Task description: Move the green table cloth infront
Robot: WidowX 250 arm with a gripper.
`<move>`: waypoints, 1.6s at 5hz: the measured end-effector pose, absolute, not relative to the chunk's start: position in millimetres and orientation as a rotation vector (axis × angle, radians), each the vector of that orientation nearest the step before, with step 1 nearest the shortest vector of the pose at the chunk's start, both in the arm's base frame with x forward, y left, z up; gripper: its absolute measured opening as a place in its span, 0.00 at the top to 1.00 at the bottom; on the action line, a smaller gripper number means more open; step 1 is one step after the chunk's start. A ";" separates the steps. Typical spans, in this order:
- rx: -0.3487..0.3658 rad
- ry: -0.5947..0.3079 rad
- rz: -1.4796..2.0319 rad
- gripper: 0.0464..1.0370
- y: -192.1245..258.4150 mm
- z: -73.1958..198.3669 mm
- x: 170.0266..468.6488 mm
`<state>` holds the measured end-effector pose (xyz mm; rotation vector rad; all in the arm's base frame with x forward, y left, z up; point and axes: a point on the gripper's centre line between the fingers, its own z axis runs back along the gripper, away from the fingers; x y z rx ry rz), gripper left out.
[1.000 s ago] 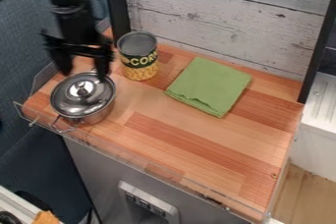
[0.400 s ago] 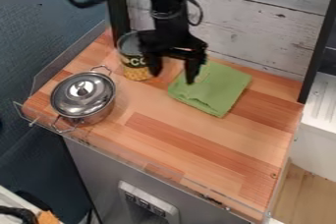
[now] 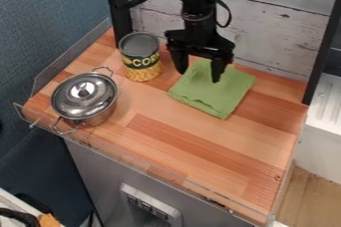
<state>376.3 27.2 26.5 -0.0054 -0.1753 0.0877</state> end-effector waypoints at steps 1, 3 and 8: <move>-0.016 -0.180 0.077 0.04 20.7 16.5 387.7; -0.012 -0.161 0.049 0.04 14.0 -4.2 394.1; 0.032 -0.055 0.082 0.04 25.1 -10.7 286.2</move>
